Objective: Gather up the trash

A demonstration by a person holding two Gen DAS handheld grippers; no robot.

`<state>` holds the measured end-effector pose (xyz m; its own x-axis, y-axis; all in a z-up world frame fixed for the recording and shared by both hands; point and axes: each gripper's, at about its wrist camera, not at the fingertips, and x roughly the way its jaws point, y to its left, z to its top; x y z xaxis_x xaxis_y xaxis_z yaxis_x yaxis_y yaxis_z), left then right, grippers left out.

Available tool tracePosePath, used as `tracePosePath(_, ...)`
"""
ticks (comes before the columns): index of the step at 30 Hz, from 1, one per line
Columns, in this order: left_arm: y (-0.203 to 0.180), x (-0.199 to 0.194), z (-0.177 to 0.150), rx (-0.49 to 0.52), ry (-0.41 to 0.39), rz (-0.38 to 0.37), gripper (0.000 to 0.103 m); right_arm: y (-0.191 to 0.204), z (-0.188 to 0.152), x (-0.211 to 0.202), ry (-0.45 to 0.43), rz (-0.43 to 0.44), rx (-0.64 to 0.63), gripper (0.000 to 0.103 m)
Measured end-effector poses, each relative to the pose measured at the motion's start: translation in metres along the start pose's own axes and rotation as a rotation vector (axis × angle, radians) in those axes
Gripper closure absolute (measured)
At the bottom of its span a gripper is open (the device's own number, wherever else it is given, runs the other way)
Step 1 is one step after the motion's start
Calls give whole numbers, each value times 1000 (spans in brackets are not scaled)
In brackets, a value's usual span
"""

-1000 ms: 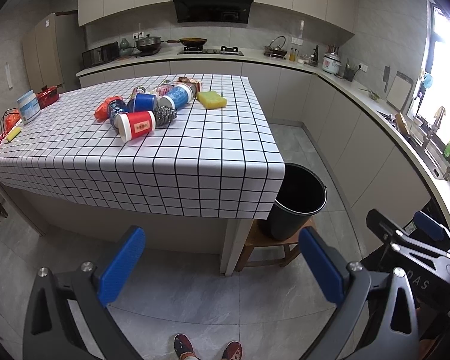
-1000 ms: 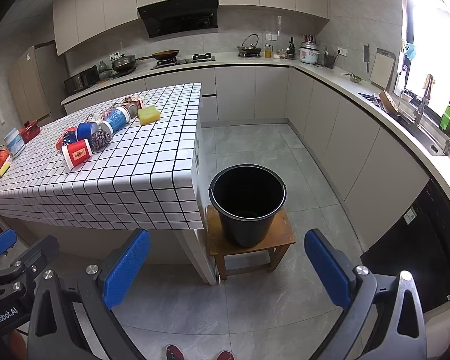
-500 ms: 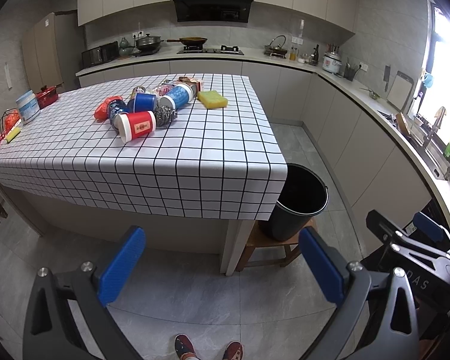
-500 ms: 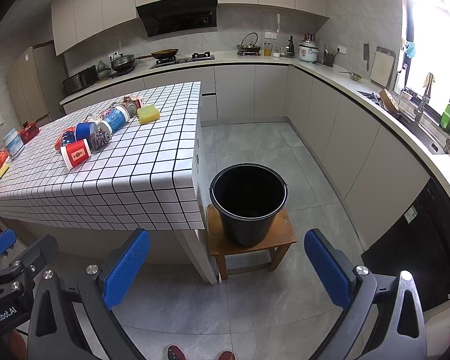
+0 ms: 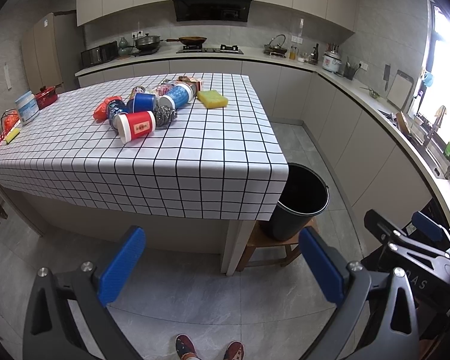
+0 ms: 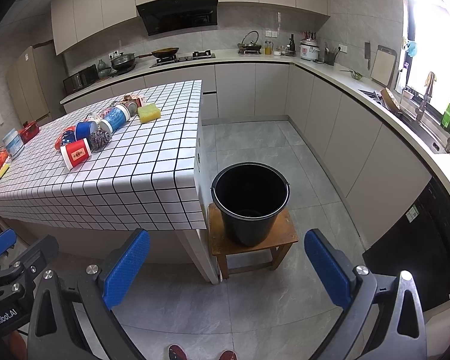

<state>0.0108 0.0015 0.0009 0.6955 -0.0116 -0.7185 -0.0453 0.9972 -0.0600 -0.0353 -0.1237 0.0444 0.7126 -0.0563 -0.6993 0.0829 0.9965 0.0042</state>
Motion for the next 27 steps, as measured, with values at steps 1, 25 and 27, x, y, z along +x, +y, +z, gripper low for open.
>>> tracePosePath(1, 0, 0, 0, 0, -1, -1, 0, 0, 0, 0, 1, 1, 0, 0)
tracePosePath(25, 12, 6, 5, -32, -1, 32, 0, -1, 3, 11, 9, 18, -5, 0)
tracePosePath(27, 14, 7, 5, -41, -2, 41, 0, -1, 4, 13, 8, 23, -10, 0)
